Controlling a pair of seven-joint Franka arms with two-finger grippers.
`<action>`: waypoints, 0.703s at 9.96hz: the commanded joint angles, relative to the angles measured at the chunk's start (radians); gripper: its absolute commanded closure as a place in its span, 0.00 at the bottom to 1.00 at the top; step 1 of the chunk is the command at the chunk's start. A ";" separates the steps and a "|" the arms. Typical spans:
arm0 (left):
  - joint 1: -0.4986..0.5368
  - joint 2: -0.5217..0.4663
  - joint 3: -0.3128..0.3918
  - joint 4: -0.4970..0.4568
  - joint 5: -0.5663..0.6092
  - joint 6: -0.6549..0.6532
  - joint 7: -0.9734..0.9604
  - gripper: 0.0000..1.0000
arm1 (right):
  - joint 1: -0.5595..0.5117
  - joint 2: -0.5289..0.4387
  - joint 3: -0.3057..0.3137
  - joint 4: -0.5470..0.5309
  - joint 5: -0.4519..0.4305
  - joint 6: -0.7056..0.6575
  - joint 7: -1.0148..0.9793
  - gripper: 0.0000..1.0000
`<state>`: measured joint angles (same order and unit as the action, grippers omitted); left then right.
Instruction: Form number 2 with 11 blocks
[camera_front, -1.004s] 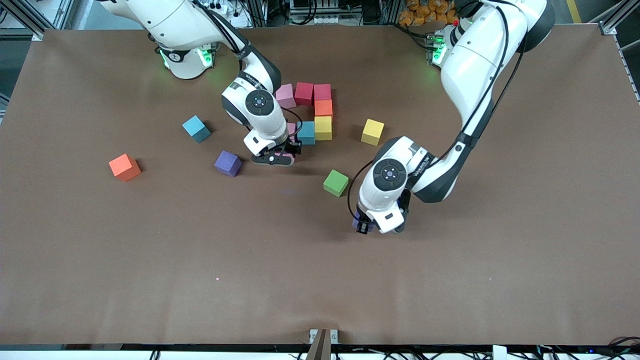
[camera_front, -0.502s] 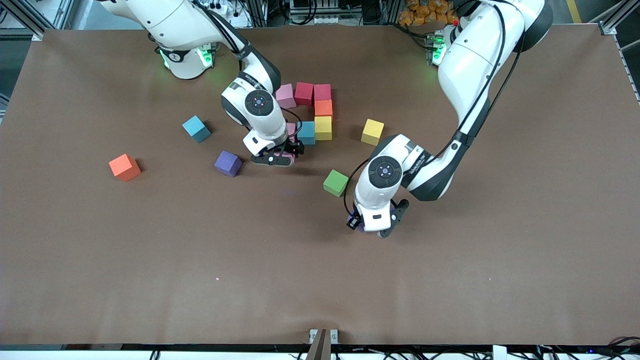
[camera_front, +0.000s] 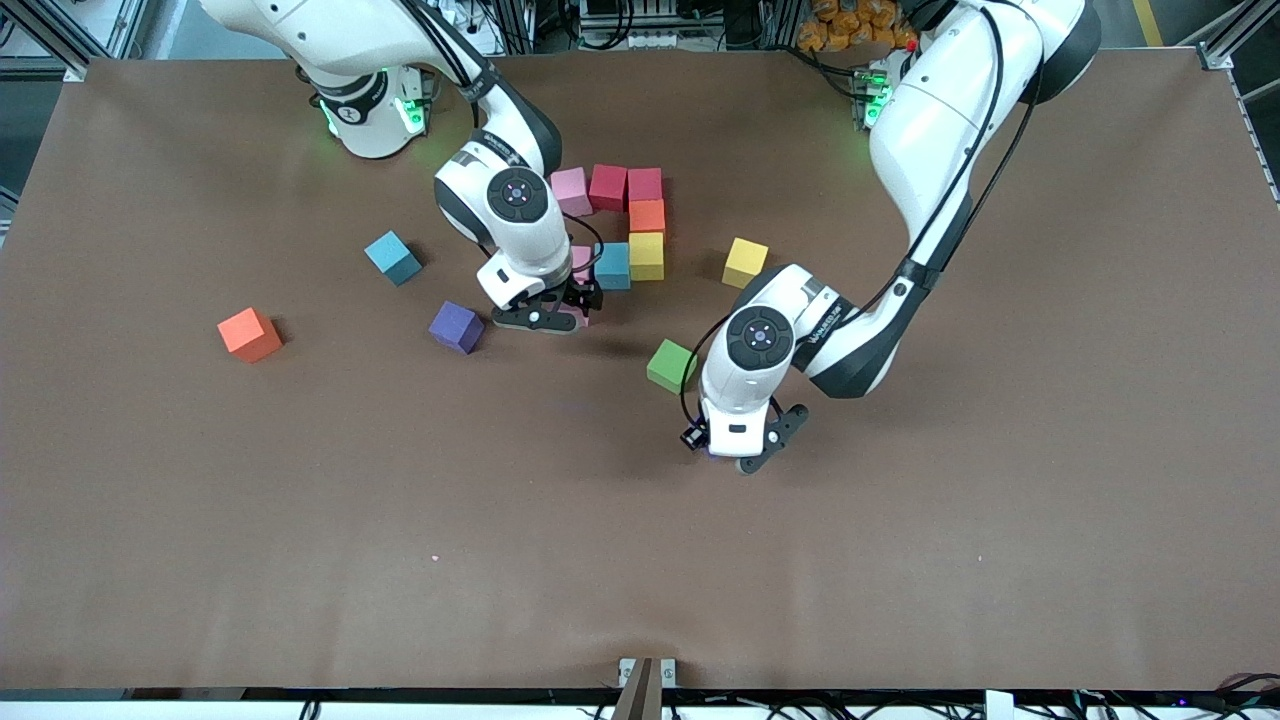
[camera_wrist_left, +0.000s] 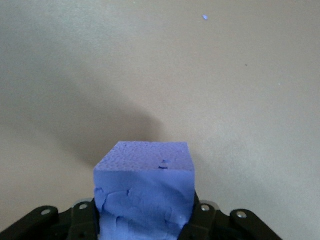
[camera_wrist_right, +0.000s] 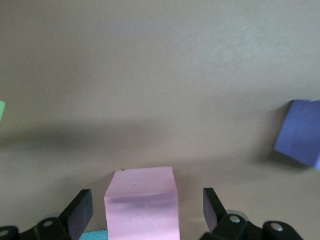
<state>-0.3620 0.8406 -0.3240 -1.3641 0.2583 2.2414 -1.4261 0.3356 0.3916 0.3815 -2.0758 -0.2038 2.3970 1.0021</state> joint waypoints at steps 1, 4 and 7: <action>-0.018 -0.011 -0.003 0.008 0.021 0.001 0.102 0.93 | -0.079 -0.034 0.037 0.125 0.105 -0.225 -0.121 0.00; -0.107 -0.005 0.013 0.060 0.021 0.001 0.130 0.93 | -0.164 -0.046 0.028 0.151 0.116 -0.308 -0.339 0.00; -0.190 0.005 0.028 0.069 0.025 0.085 0.174 0.93 | -0.239 -0.033 0.025 0.129 -0.040 -0.305 -0.417 0.00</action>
<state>-0.5112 0.8399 -0.3204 -1.3089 0.2588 2.2954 -1.2784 0.1412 0.3553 0.3924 -1.9364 -0.2002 2.0914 0.6321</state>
